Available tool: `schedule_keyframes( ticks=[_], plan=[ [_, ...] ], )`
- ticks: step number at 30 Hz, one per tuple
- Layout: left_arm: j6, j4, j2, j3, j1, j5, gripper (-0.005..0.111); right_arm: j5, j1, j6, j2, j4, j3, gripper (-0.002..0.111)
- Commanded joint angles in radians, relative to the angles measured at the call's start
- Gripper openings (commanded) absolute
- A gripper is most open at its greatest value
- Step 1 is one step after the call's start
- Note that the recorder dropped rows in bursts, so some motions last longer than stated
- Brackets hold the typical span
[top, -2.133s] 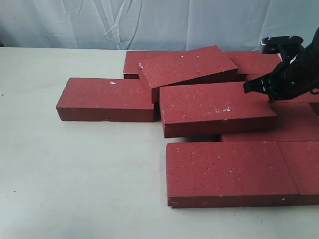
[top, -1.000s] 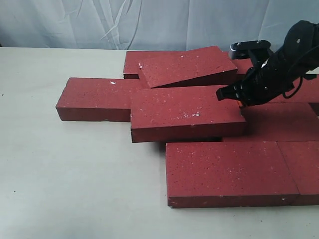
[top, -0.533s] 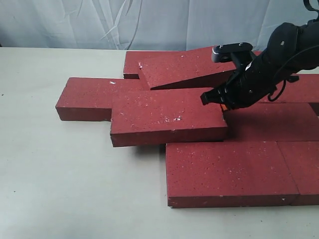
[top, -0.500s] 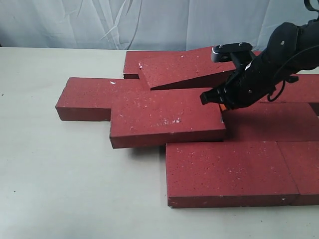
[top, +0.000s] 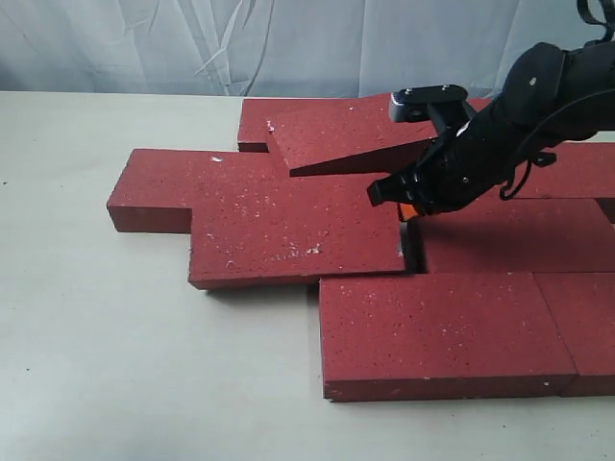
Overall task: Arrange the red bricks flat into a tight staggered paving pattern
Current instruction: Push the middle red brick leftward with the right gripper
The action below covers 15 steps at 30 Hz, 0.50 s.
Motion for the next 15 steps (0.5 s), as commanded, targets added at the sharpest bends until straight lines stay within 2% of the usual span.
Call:
schedule_keyframes(
  ticks=[1, 9, 15],
  plan=[
    [-0.001, 0.0, -0.005, 0.004, 0.003, -0.006, 0.0, -0.012, 0.074, -0.01, 0.001, 0.022, -0.007, -0.001],
    [-0.001, 0.0, -0.005, 0.004, 0.003, -0.006, 0.0, -0.035, 0.174, -0.01, 0.001, 0.047, -0.007, -0.001],
    [-0.001, 0.0, -0.005, 0.004, 0.003, -0.006, 0.0, -0.047, 0.209, -0.01, 0.001, 0.047, -0.007, -0.001]
  ],
)
